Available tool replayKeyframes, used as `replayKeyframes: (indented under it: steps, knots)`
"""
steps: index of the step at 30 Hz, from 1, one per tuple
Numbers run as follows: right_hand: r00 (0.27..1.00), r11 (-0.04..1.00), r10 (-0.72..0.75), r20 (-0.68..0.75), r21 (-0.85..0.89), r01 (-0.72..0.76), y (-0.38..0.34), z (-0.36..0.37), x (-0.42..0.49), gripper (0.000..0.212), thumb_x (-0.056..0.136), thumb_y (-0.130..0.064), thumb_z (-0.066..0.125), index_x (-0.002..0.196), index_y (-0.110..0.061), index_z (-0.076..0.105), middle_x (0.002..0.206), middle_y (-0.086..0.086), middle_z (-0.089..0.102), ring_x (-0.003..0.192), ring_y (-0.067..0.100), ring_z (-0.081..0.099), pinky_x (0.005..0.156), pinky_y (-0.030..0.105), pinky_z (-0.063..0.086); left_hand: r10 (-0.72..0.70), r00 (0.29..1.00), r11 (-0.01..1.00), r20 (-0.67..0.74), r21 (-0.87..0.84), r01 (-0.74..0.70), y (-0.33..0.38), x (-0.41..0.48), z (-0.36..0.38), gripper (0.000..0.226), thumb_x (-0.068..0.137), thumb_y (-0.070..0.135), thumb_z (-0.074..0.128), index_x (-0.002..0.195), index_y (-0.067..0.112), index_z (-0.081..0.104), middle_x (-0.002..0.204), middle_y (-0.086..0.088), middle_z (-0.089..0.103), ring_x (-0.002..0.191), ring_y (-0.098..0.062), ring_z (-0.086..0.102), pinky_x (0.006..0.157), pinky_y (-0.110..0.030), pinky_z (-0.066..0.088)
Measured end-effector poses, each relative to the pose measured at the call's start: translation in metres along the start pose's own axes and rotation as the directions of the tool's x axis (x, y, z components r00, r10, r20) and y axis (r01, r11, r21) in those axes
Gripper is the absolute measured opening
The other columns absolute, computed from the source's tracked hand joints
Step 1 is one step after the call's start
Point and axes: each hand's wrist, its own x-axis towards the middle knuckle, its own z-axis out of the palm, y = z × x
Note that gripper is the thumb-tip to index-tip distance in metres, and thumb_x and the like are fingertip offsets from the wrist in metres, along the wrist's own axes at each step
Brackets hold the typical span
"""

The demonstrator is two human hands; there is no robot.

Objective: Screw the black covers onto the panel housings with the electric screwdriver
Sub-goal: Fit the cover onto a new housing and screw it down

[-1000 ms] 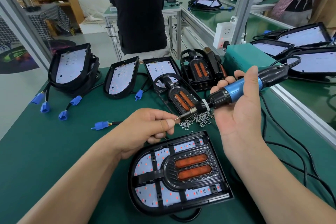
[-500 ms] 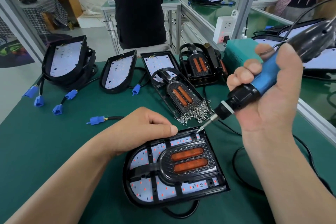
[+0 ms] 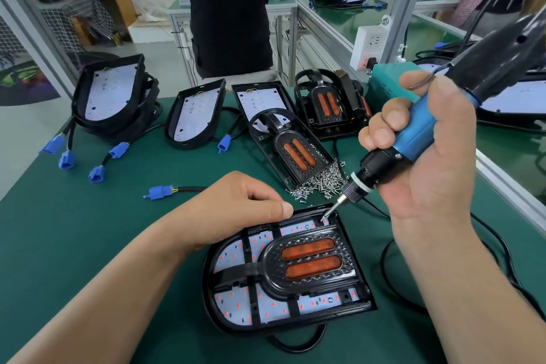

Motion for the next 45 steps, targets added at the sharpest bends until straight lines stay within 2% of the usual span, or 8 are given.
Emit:
replayKeyframes:
  steps: [3,9,13,21,26,33,37,45]
  knots:
    - [0.998,0.997,-0.062,-0.019,-0.052,0.061,0.002,0.001,0.0,0.02,0.103,-0.033,0.052,0.108,-0.015,0.06,0.073,-0.001,0.051,0.058,0.015,0.05,0.062,0.03,0.043,-0.002,1.0,1.0,-0.004,0.011,0.002,0.0,0.0,0.0,0.05,0.083,0.055,0.076,0.09,0.005,0.078,0.096,-0.03,0.07,0.078,-0.018,0.061,0.077,-0.038,0.052]
    - [0.998,0.996,-0.05,0.048,-0.067,0.053,0.002,0.004,-0.002,0.021,0.098,-0.034,0.057,0.109,-0.015,0.06,0.071,-0.001,0.052,0.056,0.015,0.051,0.06,0.029,0.043,0.008,1.0,0.998,-0.03,0.059,-0.006,0.002,-0.001,0.002,0.042,0.085,0.054,0.074,0.09,0.012,0.081,0.089,-0.021,0.073,0.076,-0.015,0.059,0.075,-0.036,0.05]
    - [0.983,0.994,-0.057,0.173,-0.086,0.073,0.003,0.008,-0.003,0.032,0.094,-0.036,0.074,0.111,-0.013,0.058,0.07,0.0,0.051,0.053,0.017,0.051,0.061,0.029,0.042,0.041,0.998,0.99,-0.056,0.135,-0.033,0.003,-0.001,0.005,0.035,0.092,0.047,0.072,0.082,0.014,0.076,0.069,0.001,0.058,0.066,-0.009,0.046,0.062,-0.025,0.04]
    - [0.964,0.986,0.002,0.264,-0.164,0.043,0.012,0.016,-0.008,0.05,0.085,-0.047,0.082,0.112,-0.011,0.06,0.068,0.002,0.051,0.049,0.021,0.049,0.06,0.031,0.041,0.044,0.998,0.98,-0.054,0.197,-0.033,0.0,0.0,0.013,0.035,0.097,0.039,0.074,0.074,0.012,0.07,0.06,0.006,0.046,0.057,-0.01,0.037,0.054,-0.024,0.033]
    - [0.973,0.985,0.024,0.231,-0.171,0.016,0.01,0.016,-0.007,0.044,0.085,-0.045,0.083,0.11,-0.015,0.062,0.069,0.002,0.051,0.051,0.02,0.048,0.059,0.031,0.041,0.043,0.997,0.99,-0.063,0.137,-0.034,-0.003,-0.001,0.015,0.024,0.089,0.038,0.084,0.078,0.018,0.077,0.051,0.014,0.044,0.051,-0.007,0.035,0.05,-0.015,0.032]
    - [0.971,0.974,0.079,0.224,-0.223,-0.028,0.007,0.025,-0.006,0.009,0.088,-0.025,0.064,0.092,-0.019,0.058,0.068,0.002,0.048,0.049,0.02,0.044,0.056,0.03,0.04,0.051,0.995,0.985,-0.087,0.17,-0.036,-0.005,0.0,0.019,0.023,0.09,0.034,0.082,0.075,0.017,0.075,0.048,0.013,0.041,0.048,-0.008,0.033,0.048,-0.017,0.03]
    - [0.956,0.962,0.13,0.262,-0.267,-0.057,0.01,0.034,-0.002,0.012,0.085,-0.021,0.065,0.08,-0.018,0.054,0.066,0.006,0.045,0.05,0.022,0.039,0.054,0.031,0.039,0.053,0.995,0.981,-0.088,0.192,-0.035,-0.006,0.001,0.019,0.024,0.09,0.035,0.082,0.075,0.018,0.074,0.047,0.013,0.041,0.047,-0.008,0.034,0.048,-0.016,0.031]
    - [0.921,0.968,0.17,0.349,-0.233,-0.091,0.013,0.028,0.002,0.007,0.083,-0.016,0.063,0.087,-0.017,0.058,0.065,0.005,0.046,0.047,0.02,0.041,0.053,0.029,0.038,0.082,0.992,0.976,-0.092,0.21,-0.062,-0.007,0.003,0.019,0.025,0.091,0.037,0.081,0.075,0.019,0.072,0.048,0.013,0.046,0.045,-0.005,0.039,0.046,-0.015,0.032]
